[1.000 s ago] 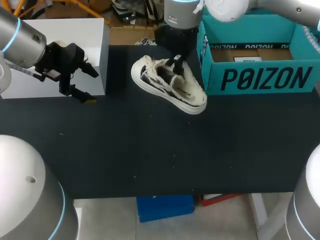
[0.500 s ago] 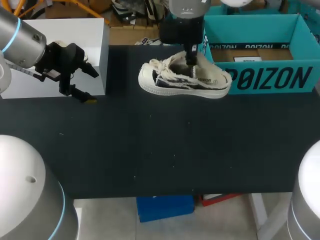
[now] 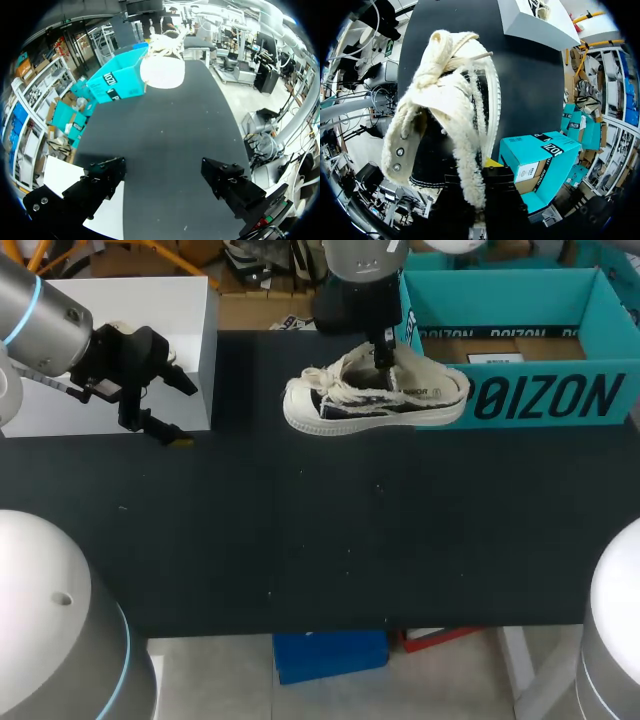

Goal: Take the shoe out of the shoebox, open the shoe tongue, remove and reinsert the insole, then place the shoe into the shoebox

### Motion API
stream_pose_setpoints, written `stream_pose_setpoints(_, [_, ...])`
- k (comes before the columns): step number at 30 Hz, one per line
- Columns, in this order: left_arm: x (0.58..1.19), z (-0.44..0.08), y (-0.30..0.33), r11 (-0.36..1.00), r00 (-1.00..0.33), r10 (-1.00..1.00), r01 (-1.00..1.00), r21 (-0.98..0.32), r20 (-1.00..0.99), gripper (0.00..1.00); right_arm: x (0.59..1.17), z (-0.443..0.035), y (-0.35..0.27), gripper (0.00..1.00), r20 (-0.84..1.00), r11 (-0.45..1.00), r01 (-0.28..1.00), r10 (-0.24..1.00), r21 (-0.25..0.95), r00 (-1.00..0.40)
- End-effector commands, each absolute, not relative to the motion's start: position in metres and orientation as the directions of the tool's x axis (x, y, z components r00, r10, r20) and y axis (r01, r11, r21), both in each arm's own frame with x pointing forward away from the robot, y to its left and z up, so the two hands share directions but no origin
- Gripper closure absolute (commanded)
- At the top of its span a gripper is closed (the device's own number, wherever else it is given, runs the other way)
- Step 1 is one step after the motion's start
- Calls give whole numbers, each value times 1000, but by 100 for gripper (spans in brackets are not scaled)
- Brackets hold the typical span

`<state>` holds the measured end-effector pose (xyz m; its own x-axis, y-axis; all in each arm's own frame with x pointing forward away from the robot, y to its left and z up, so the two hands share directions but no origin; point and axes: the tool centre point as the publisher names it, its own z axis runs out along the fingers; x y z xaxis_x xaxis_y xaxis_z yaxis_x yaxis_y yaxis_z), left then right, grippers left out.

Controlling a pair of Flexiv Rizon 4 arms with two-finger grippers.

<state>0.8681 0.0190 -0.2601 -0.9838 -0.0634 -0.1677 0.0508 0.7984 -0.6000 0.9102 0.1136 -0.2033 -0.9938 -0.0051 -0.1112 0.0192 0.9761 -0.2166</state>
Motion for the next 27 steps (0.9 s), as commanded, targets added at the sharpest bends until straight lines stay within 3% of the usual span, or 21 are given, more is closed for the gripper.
stream_pose_setpoints(1, [867, -261, 19, 798, -983, -65, 52, -600, -172, 0, 943, -187, 108, 100, -83, 959, -45, -71, -280, -994])
stream_pose_setpoints(7, [867, -261, 19, 798, -983, -65, 52, -600, -172, 0, 977, -177, 77, 100, -68, 937, -106, -136, -332, -988])
stream_pose_setpoints(11, [867, -261, 19, 798, -983, -65, 52, -600, -172, 0, 989, -175, 53, 100, -78, 930, -75, -111, -361, -991])
stream_pose_setpoints(27, [867, -261, 19, 798, -983, -65, 52, -600, -172, 0, 989, -175, 53, 100, -78, 930, -75, -111, -361, -991])
